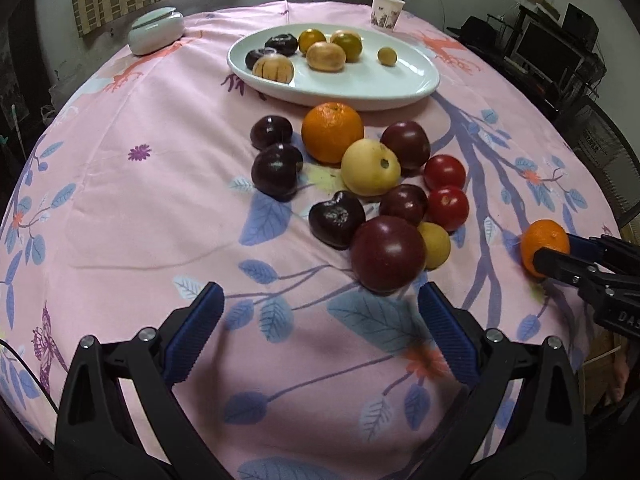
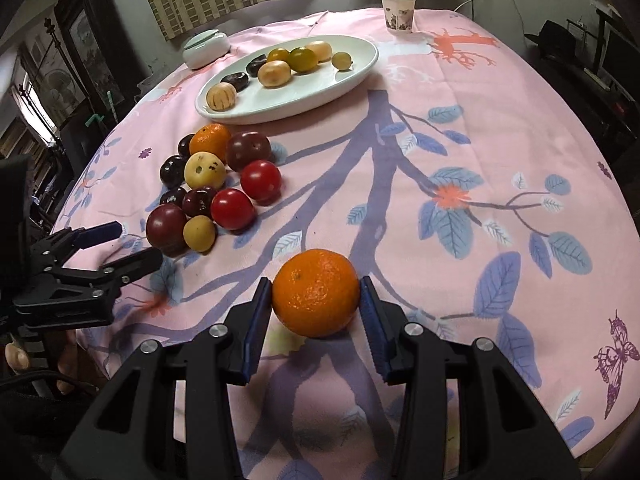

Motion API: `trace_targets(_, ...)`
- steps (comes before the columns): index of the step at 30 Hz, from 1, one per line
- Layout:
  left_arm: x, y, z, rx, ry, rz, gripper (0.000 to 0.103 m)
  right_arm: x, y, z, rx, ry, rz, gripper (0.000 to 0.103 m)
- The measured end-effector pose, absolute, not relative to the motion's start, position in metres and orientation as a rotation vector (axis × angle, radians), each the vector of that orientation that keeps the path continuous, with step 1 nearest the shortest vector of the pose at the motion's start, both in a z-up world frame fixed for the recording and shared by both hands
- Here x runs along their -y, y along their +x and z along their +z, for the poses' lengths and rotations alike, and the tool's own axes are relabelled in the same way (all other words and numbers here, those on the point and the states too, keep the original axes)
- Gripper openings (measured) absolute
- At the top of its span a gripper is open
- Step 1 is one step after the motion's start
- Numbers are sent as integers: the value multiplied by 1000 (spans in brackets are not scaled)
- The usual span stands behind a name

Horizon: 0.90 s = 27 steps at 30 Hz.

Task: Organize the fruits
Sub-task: 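Grasp a dark red plum with the left tool while the right tool grasps an orange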

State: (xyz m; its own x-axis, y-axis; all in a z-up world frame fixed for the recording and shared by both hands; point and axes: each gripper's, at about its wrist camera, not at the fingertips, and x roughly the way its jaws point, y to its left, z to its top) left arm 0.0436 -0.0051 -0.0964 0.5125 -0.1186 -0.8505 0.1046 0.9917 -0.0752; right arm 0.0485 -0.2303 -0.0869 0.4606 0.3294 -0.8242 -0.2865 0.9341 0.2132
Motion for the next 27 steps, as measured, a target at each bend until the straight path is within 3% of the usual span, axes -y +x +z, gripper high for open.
trace_targets(4, 20, 50, -108, -1022, 33, -108, 98, 234, 45, -88, -1024, 51, 397, 45)
trace_targets(6, 23, 53, -107, -1008, 30, -103, 93, 235, 45, -89, -1027, 55, 405, 45)
trace_targets(8, 26, 54, -104, -993, 35, -108, 74, 235, 44, -89, -1026, 59, 411, 45)
trace_targets(11, 32, 54, -99, -972, 56, -125, 54, 235, 45, -89, -1028, 69, 416, 45)
trace_targets(14, 35, 55, -98, -962, 57, -129, 51, 231, 45, -90, -1035, 72, 421, 45)
trace_targets(15, 36, 55, -97, -959, 48, -138, 47, 230, 45, -91, -1037, 71, 424, 45)
trace_targets(16, 35, 54, -95, -962, 25, -167, 36, 228, 46, -90, -1037, 68, 427, 45)
trace_targets(27, 15, 35, -73, -911, -41, -201, 36, 213, 44, -84, -1029, 46, 444, 45)
